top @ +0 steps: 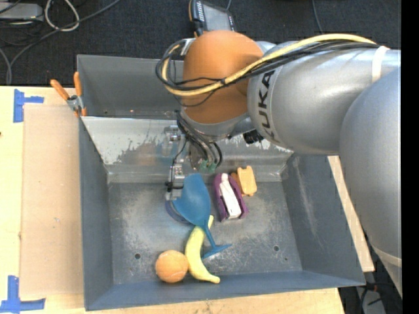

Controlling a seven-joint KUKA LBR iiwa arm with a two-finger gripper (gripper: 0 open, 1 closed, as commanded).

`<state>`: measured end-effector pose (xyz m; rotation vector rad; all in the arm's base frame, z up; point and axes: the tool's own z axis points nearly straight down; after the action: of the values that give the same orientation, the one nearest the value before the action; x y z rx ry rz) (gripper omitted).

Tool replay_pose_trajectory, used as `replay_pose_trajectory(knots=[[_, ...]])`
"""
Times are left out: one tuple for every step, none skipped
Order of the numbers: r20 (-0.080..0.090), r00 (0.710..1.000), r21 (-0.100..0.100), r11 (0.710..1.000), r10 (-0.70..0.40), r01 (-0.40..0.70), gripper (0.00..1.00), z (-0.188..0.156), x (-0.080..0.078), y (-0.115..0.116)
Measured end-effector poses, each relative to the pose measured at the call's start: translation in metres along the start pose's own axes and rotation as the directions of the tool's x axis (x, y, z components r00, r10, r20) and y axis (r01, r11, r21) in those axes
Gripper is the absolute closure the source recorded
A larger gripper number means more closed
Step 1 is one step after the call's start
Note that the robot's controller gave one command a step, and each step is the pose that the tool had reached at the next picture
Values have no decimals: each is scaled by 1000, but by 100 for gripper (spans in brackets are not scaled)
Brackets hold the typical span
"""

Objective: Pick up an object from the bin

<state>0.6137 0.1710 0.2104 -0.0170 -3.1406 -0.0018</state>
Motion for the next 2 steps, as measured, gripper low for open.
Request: replay_pose_trajectory(knots=[[0,1000,0,1000,0,0,0,0,0,0],[-3,1000,1,1000,9,-9,0,-2,62,-43]])
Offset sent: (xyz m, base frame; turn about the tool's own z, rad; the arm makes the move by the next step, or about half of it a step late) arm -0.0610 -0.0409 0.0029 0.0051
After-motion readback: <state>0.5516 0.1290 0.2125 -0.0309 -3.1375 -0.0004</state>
